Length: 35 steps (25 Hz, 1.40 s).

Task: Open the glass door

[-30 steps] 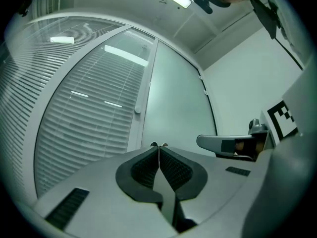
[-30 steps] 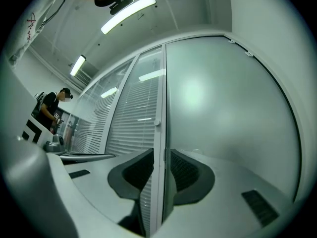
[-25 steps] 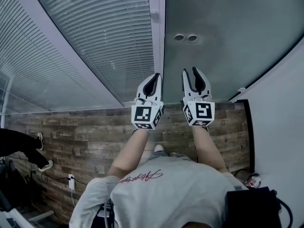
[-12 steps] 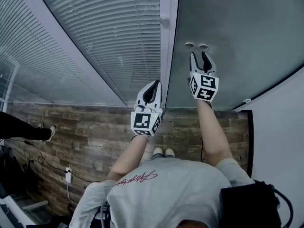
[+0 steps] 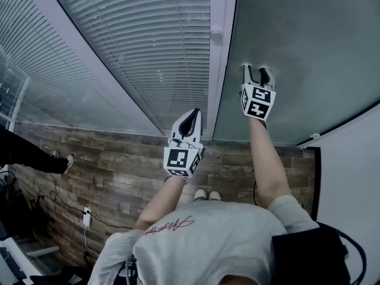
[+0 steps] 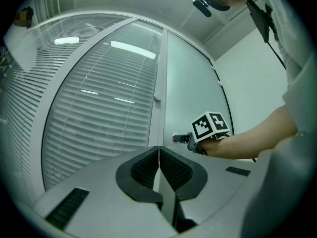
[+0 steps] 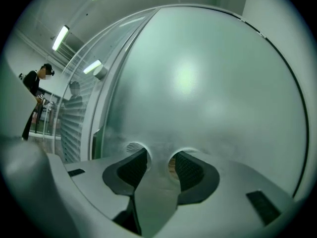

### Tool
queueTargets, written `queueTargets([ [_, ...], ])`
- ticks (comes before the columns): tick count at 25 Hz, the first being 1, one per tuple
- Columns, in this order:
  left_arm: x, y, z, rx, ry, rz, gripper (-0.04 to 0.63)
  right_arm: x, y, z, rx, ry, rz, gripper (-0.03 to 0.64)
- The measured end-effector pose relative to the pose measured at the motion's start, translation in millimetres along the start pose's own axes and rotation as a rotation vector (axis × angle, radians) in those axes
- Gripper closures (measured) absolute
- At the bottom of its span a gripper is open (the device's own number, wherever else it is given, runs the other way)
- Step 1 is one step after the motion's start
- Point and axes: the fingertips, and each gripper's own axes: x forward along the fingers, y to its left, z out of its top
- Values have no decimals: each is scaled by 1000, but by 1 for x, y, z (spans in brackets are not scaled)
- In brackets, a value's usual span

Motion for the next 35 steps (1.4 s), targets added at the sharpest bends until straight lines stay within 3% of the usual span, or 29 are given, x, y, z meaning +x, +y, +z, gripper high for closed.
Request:
queueTargets([
  [9, 2, 15, -3, -4, 5, 26, 578, 3, -4, -2, 70, -28, -49, 483],
  [23, -3, 12, 0, -13, 0, -4, 578, -29, 1, 3, 76, -54, -56, 485],
  [35, -3, -23, 0, -26, -6, -102, 578, -80, 9, 5, 71, -71, -39, 485],
])
